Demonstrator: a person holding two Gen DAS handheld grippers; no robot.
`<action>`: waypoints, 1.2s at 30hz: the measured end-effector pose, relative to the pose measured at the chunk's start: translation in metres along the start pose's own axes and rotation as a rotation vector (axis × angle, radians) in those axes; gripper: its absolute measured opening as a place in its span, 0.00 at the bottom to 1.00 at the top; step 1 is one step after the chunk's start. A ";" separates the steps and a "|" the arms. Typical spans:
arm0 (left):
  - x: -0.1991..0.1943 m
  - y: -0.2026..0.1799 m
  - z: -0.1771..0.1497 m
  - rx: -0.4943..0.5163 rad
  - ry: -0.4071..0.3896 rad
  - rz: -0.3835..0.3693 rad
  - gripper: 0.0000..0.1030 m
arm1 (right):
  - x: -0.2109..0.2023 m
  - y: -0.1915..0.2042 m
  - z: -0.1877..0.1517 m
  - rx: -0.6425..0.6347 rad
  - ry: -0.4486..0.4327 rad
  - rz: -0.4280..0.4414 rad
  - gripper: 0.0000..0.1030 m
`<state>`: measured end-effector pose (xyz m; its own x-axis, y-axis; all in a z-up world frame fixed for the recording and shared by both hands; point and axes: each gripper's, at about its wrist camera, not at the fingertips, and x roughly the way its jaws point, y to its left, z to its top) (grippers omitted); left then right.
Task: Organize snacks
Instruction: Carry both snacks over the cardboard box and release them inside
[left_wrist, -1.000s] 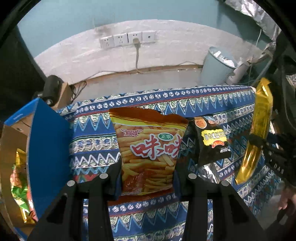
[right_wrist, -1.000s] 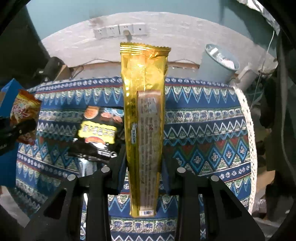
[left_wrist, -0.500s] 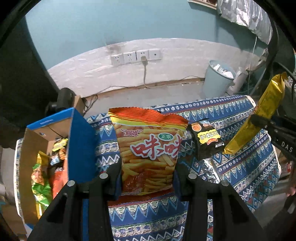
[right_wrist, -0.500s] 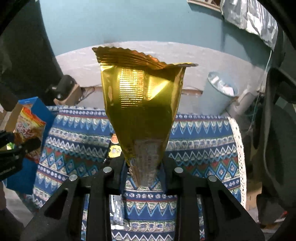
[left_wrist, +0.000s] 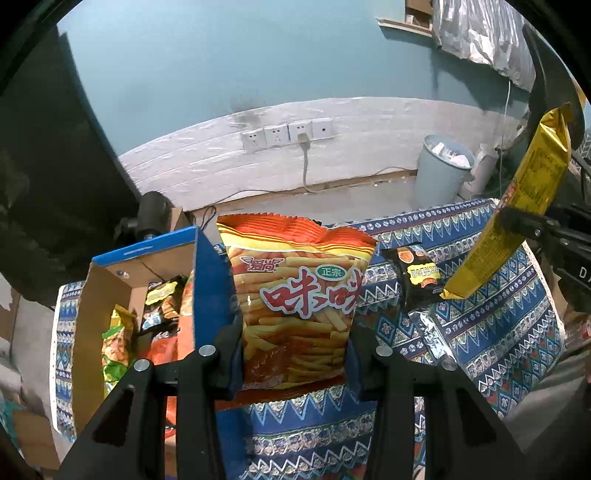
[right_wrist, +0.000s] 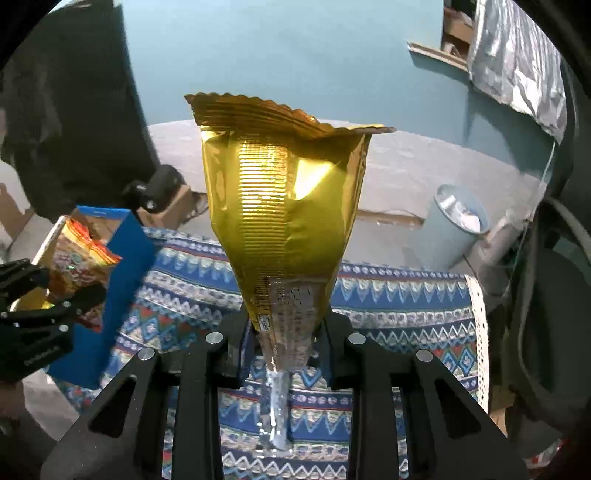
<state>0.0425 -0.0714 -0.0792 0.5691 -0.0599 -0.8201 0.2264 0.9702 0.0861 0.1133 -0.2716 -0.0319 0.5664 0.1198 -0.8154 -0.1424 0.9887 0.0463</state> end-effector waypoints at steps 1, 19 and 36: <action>-0.002 0.003 -0.001 -0.004 -0.002 0.001 0.42 | -0.002 0.003 0.000 -0.003 -0.003 0.006 0.26; -0.034 0.097 -0.028 -0.163 -0.030 0.049 0.42 | -0.028 0.113 0.029 -0.137 -0.051 0.194 0.26; -0.041 0.190 -0.067 -0.330 -0.012 0.114 0.42 | -0.010 0.219 0.051 -0.262 -0.006 0.340 0.26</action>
<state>0.0095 0.1314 -0.0668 0.5854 0.0520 -0.8091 -0.1058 0.9943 -0.0126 0.1175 -0.0514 0.0158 0.4558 0.4364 -0.7757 -0.5230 0.8365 0.1633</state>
